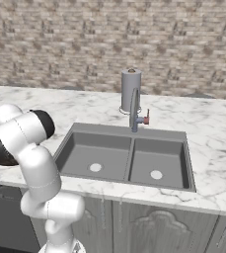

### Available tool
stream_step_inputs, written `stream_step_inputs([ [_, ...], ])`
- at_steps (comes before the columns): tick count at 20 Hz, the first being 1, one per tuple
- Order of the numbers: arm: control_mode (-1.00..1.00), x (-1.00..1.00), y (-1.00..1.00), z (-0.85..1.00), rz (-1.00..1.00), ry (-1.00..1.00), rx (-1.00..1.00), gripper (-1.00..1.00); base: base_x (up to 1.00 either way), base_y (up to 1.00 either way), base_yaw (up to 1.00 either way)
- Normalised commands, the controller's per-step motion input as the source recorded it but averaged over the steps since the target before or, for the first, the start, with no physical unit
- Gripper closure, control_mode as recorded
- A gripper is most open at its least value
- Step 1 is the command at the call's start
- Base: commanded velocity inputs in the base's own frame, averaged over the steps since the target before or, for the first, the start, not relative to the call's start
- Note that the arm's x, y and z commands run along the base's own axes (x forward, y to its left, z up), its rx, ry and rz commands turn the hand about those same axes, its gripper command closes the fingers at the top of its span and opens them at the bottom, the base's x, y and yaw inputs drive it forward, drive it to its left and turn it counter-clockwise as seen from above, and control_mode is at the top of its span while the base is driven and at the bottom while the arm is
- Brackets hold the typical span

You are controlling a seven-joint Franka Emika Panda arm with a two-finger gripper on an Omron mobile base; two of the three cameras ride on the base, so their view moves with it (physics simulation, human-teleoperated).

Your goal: Pick the oranges from the cabinet and place them in one bowl. Pick the avocado from the sink and place it in the other bowl.

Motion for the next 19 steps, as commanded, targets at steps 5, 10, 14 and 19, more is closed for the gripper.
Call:
stream_step_inputs([
  [5,-1.0,0.05,0.02,-0.06,-0.01,0.0,0.0,1.0,0.0,0.0,0.0],
  [10,-1.0,0.06,0.01,-0.07,-0.01,0.0,0.0,1.0,0.0,0.0,0.0],
  [14,-1.0,0.05,0.01,-0.06,-0.01,0.0,0.0,1.0,0.0,0.0,0.0],
  [19,-1.0,0.05,0.01,-0.05,-0.01,0.0,0.0,-1.0,0.0,0.0,0.0],
])
